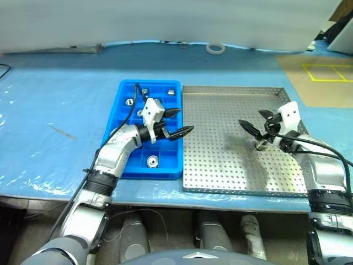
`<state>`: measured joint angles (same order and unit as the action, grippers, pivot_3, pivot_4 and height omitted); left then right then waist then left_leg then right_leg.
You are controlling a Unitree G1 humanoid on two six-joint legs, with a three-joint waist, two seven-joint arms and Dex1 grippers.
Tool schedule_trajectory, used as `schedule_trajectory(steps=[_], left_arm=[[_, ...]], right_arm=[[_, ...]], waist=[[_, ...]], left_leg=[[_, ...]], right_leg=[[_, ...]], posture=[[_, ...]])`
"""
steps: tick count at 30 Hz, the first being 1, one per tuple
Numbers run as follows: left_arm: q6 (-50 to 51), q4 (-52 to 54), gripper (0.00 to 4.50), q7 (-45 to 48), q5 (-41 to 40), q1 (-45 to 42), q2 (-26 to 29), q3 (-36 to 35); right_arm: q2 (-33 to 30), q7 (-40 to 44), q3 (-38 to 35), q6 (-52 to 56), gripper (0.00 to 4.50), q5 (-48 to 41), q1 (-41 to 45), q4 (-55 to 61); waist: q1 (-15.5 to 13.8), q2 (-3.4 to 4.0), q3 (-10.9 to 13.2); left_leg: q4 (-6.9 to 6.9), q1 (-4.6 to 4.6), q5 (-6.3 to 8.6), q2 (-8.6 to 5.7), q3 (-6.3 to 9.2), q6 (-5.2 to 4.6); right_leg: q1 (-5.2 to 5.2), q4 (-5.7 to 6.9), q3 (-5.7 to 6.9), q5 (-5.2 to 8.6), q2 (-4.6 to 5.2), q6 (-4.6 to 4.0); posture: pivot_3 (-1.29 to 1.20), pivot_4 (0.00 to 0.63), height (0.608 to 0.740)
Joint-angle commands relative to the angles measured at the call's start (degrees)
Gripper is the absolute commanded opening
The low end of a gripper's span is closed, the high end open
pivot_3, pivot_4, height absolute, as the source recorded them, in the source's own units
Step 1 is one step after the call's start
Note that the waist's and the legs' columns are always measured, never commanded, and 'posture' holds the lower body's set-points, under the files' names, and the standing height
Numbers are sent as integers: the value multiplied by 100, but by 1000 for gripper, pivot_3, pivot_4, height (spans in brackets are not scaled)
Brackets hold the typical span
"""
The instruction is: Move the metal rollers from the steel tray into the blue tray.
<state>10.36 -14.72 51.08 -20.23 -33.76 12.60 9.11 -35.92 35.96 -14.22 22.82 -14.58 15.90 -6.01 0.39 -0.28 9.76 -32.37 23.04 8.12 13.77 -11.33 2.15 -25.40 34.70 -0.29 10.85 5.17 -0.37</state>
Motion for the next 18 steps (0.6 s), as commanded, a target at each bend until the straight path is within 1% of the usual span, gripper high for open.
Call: schedule_trajectory(steps=[1, 3, 7, 11, 14, 17, 18], left_arm=[[-277, -220, 4500, 191, 79, -235, -133, 4], [-358, -369, 4500, 248, 112, -306, -195, -19], [-436, -495, 4500, 318, 155, -354, -263, -57], [-423, -433, 4500, 330, 144, -303, -211, -125], [-401, -359, 4500, 299, 153, -252, -152, -164], [-373, -260, 4500, 246, 163, -181, -87, -196], [-361, -215, 4500, 226, 166, -152, -68, -210]], right_arm=[[-122, -282, -258, 392, 4457, -39, -184, 305], [-33, -434, -310, 694, 4457, -149, -231, 378], [209, -571, -89, 895, 4457, -184, -108, 267], [352, -642, 148, 1039, 4457, -74, 65, -62], [367, -480, 356, 1141, 4457, -74, 63, -232], [366, -356, 468, 1163, 3892, -58, 89, -338], [365, -337, 473, 1155, 3511, -54, 120, -358]], waist=[[104, 0, 0], [210, 0, 0], [354, 0, 0], [367, 0, 0], [341, 0, 0], [334, -3, -2], [330, -3, -2]], left_leg=[[-3, -3, 2, -2, -3, -2], [-7, -4, 4, -2, -7, -6], [-19, -1, 9, -2, -8, -14], [-36, 6, 16, -2, -8, -24], [-37, 8, 16, -2, -8, -25], [-38, 7, 19, -2, -8, -30], [-38, 6, 20, -2, -8, -30]], right_leg=[[0, 0, 2, 0, 0, 4], [-2, -1, 5, 15, -3, 35], [-2, 0, 5, 17, -3, 45], [-1, 0, 4, 14, -1, 42], [1, 0, 4, 5, 1, 27], [10, -5, 7, -3, 2, 13], [11, -6, 8, -3, 3, 13]], posture=[[-462, 150, 740], [-466, 150, 740], [-460, 150, 740], [-445, 150, 740], [-420, 150, 740], [-398, 150, 740], [-398, 150, 740]])
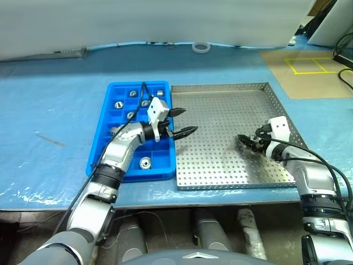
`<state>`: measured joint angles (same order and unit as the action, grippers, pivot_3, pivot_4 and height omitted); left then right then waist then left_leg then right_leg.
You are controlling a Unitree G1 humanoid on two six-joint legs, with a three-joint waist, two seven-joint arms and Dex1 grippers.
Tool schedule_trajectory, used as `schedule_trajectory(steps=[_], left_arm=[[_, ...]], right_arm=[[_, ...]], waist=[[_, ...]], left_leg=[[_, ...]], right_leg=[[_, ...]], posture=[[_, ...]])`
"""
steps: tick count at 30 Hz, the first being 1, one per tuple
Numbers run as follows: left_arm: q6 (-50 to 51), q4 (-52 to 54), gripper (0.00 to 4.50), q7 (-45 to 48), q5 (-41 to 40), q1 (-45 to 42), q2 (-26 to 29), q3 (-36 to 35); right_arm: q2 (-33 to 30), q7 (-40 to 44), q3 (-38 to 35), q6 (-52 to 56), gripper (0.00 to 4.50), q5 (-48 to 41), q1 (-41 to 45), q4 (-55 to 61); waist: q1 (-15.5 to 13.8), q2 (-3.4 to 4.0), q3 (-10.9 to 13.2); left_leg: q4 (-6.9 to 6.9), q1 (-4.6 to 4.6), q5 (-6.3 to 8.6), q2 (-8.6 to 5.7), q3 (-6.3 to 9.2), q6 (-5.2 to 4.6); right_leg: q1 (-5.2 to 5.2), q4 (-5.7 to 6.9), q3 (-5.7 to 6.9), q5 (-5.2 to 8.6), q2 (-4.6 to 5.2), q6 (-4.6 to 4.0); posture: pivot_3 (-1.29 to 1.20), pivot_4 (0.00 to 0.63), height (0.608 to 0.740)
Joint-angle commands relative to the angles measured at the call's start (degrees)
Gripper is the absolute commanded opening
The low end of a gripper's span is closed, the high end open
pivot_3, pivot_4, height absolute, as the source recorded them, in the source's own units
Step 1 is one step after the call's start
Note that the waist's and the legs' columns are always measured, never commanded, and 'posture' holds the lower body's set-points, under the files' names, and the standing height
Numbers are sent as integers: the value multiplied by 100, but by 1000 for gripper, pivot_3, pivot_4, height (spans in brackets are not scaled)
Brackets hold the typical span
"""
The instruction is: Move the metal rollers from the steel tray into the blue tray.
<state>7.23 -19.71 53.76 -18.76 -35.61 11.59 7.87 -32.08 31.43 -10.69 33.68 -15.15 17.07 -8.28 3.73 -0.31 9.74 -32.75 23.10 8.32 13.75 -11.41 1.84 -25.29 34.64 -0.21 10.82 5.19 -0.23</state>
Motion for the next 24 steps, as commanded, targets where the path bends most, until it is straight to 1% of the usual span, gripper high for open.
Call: schedule_trajectory(steps=[1, 4, 6, 10, 14, 17, 19, 22, 24], left_arm=[[-38, 332, 4500, -64, 23, 60, 61, -101], [10, 516, 4500, -148, -3, 153, 156, -171], [85, 734, 4500, -257, -44, 253, 248, -269], [336, 1369, 4500, -497, -206, 610, 478, -558], [647, 2318, 4500, -911, -401, 1283, 741, -1007], [878, 3048, 4500, -1221, -509, 1888, 937, -1307], [1034, 3472, 4500, -1416, -608, 2251, 1022, -1492], [1174, 3960, 4500, -1681, -643, 2719, 1116, -1699], [1224, 4164, 4500, -1823, -667, 2872, 1123, -1762]], right_arm=[[-10, 129, 114, 39, 3264, -4, 61, -145], [70, 130, 70, -136, 2320, -30, 344, -246], [184, 162, 79, -476, 1686, -22, 701, -455], [606, 430, 124, -1059, 1686, -182, 1549, -848], [1242, 1352, 384, -1151, 1686, -632, 2471, -1190], [1517, 2181, 790, -1114, 1686, -722, 2826, -1422], [1619, 2647, 1043, -1083, 1686, -727, 2960, -1581], [1597, 3622, 1684, -925, 1686, -663, 2895, -1574], [1577, 3890, 1888, -921, 1686, -591, 2870, -1636]], waist=[[-11, 0, 0], [0, -1, 0], [4, -1, 0], [-23, 2, 2], [-166, 2, 2], [-410, 3, 2], [-628, 3, 2], [-906, 3, 2], [-1077, 4, 4]], left_leg=[[0, 0, 0, 0, 0, 0], [0, -2, 0, 1, 0, 0], [0, -2, -1, 1, 0, 1], [3, 1, -5, 4, 0, 8], [24, 2, -9, 9, -1, 14], [51, 3, -14, 21, 0, 20], [63, 6, -14, 28, 1, 20], [63, 23, -12, 30, 2, 20], [61, 30, -9, 25, 5, 18]], right_leg=[[0, 0, 0, 0, 0, 0], [0, 1, 0, 0, 0, 0], [-3, 4, 0, 0, 0, -1], [-22, 15, 1, -3, 0, -3], [-34, 18, 7, -6, -1, -10], [-41, 13, 18, 1, -2, -24], [-41, 13, 22, 11, -1, -41], [-41, 9, 25, 18, 0, -51], [-40, 8, 31, 19, 10, -52]], posture=[[-382, 150, 740], [-327, 150, 740], [-285, 150, 740], [-145, 150, 740], [-5, 150, 740], [94, 150, 740], [122, 150, 740], [211, 150, 740], [229, 150, 740]])
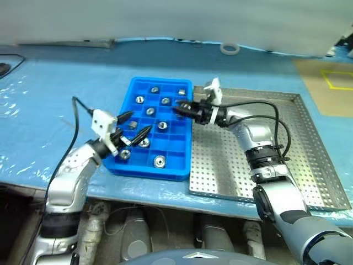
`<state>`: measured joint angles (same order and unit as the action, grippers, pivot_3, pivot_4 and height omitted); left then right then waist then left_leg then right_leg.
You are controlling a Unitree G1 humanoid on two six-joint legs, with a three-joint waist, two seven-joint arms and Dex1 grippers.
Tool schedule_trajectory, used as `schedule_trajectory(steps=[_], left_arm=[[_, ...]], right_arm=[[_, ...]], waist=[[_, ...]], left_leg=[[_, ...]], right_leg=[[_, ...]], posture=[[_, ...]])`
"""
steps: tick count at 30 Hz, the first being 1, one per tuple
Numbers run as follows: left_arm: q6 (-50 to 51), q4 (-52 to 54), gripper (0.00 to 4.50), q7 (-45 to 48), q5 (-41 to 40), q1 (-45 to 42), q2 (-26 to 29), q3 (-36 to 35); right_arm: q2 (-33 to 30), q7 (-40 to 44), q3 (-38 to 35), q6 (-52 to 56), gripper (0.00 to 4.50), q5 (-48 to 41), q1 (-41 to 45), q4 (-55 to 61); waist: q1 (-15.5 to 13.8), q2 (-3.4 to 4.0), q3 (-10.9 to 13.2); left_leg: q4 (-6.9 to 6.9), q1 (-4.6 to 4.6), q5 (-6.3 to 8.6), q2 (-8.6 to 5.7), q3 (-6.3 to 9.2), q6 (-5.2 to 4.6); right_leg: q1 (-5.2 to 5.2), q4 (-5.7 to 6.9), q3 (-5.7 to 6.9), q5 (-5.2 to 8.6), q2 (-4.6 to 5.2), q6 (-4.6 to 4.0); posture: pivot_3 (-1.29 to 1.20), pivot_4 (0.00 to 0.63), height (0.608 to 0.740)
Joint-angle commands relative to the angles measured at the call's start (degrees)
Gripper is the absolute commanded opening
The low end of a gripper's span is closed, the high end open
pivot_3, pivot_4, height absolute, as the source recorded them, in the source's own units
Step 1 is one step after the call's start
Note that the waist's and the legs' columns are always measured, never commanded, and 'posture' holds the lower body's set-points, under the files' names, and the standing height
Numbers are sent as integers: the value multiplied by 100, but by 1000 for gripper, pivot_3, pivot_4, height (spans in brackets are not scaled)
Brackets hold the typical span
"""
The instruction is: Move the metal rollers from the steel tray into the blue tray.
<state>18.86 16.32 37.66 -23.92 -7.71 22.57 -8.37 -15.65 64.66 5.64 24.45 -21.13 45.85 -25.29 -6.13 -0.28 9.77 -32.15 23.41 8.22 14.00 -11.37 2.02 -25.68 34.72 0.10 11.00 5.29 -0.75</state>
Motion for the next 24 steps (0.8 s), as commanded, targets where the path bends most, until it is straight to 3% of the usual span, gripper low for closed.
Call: schedule_trajectory(steps=[1, 10, 17, 18, 24], left_arm=[[87, 662, 4500, -278, -171, 148, 14, -157], [144, 883, 4500, -496, -195, 356, 51, -112], [169, 709, 4500, -413, -211, 136, 56, 57], [171, 674, 4500, -395, -202, 98, 55, 94], [107, 231, 4500, -181, -183, -319, 23, 349]], right_arm=[[-83, 668, 320, -6, 1686, 34, 10, -14], [-320, 1274, 808, -234, 1686, 473, -57, -242], [-398, 999, 846, -419, 1686, 790, -287, -256], [-415, 973, 842, -423, 2418, 814, -322, -250], [-474, 539, 517, -498, 4305, 759, -436, -81]], waist=[[-163, 0, 1], [-263, 0, 1], [-244, -1, 0], [-244, -1, 0], [-245, -1, -1]], left_leg=[[-3, 2, -1, -1, 2, 1], [-1, -34, -24, -4, 55, 41], [3, -26, -29, -3, 82, 49], [3, -27, -29, -3, 82, 49], [-1, -36, -31, -5, 89, 52]], right_leg=[[0, 0, 1, 0, 2, 0], [38, 16, 3, 10, 0, 20], [40, 14, 19, 2, -12, 7], [41, 13, 19, 2, -12, 7], [57, 15, 21, 3, -11, 8]], posture=[[240, 150, 740], [248, 150, 740], [204, 150, 740], [198, 150, 740], [107, 150, 740]])
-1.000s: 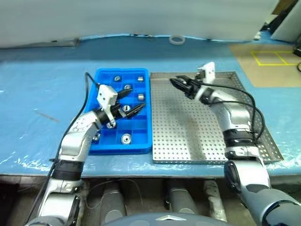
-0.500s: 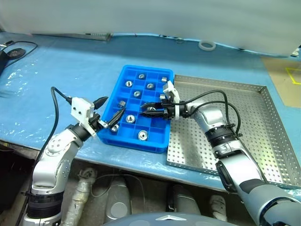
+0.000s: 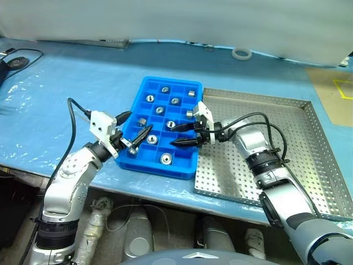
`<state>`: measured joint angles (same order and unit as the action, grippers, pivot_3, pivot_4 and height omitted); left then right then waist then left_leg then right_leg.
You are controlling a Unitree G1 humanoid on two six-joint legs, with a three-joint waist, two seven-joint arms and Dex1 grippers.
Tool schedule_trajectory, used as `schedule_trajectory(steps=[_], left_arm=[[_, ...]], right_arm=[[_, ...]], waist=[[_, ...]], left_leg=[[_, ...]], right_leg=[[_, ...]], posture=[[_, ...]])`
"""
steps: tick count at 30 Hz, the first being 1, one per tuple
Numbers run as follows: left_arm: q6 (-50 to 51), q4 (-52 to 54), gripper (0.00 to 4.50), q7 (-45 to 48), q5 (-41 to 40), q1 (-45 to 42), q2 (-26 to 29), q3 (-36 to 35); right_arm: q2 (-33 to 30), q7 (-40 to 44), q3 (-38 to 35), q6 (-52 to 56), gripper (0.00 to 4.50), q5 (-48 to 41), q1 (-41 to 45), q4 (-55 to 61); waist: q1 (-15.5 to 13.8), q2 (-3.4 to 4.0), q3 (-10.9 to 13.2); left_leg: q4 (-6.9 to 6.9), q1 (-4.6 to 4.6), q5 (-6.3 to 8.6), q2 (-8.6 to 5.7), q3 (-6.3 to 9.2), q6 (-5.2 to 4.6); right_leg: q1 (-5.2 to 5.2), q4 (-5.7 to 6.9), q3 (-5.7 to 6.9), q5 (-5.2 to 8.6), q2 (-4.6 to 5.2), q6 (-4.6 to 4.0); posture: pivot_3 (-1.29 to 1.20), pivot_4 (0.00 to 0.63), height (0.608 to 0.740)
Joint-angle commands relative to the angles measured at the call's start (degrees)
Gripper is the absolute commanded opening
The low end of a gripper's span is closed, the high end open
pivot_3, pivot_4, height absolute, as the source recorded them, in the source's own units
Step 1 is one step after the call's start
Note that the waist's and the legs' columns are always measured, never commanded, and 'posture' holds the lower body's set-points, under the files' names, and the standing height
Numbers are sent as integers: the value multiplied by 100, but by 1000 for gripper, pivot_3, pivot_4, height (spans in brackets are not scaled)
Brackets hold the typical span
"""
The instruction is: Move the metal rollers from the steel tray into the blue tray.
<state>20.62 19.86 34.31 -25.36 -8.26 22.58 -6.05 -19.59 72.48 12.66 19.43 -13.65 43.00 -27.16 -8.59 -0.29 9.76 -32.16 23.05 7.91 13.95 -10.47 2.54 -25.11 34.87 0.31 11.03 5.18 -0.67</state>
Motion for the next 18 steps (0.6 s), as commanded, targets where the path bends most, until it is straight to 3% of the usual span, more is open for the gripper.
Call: schedule_trajectory(steps=[1, 11, 18], left_arm=[[-86, -190, 4500, 192, -37, -314, 20, 142], [-675, -1840, 4500, 1042, 165, -1543, -210, 637], [-1071, -2380, 4500, 1477, 283, -1717, -338, 808]], right_arm=[[-97, -268, -225, 19, 4452, -16, -172, 164], [-648, -1420, -1668, 312, 4452, -654, -1019, 1399], [-907, -1941, -2284, 575, 4452, -1021, -1689, 2173]], waist=[[15, 0, 0], [277, 1, -1], [661, 1, -1]], left_leg=[[0, 0, -1, -2, 2, 1], [-3, 12, -5, -15, 3, 5], [1, 4, -1, -13, -2, -1]], right_leg=[[1, 0, 0, 0, 0, 0], [-5, -5, -10, -1, -6, 1], [-8, -5, -20, 1, -6, 4]], posture=[[94, 150, 740], [-137, 150, 740], [-218, 150, 740]])
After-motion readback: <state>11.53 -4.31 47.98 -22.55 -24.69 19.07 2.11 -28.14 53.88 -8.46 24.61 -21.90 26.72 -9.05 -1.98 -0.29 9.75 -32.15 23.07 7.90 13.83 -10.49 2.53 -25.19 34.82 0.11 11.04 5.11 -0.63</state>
